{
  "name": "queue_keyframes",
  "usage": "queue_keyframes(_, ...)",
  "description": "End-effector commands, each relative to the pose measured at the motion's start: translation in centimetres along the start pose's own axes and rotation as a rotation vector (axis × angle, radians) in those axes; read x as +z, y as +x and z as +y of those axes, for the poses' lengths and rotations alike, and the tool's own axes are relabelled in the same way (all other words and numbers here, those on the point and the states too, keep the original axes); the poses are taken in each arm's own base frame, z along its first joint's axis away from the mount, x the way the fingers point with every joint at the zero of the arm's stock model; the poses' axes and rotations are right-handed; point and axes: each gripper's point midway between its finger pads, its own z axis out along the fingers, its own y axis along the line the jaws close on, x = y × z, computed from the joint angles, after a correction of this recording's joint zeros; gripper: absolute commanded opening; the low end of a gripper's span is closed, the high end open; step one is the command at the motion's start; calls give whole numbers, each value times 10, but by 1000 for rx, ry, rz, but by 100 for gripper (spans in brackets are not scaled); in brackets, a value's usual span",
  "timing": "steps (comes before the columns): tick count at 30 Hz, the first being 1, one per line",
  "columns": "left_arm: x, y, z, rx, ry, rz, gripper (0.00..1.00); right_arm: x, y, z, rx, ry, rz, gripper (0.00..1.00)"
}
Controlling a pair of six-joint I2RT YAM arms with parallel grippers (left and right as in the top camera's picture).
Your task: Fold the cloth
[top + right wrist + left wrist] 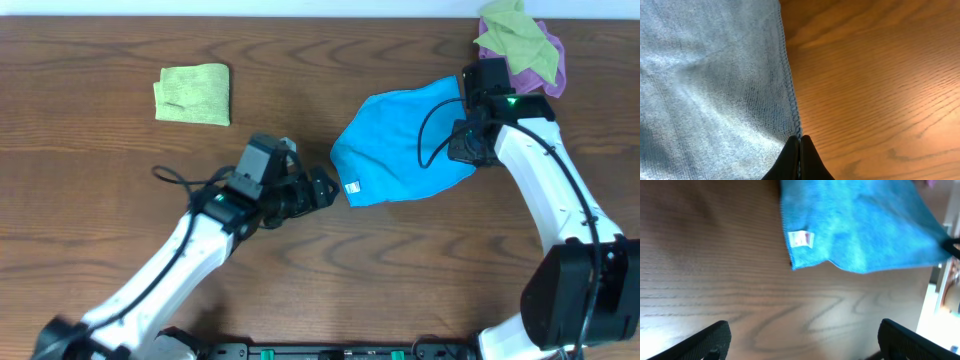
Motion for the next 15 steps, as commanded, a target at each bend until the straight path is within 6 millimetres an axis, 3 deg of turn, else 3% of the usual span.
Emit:
queue_keyframes(1,15,-4,-5,-117,24,19,95,-1,1,2,19,-20,2,1)
queue_keyframes(6,45,-11,-21,-181,121,52,95,-1,0,4,20,-32,2,1)
queue_keyframes(15,87,3,-18,-276,131,139,95,-1,-1,12,27,-78,1,1)
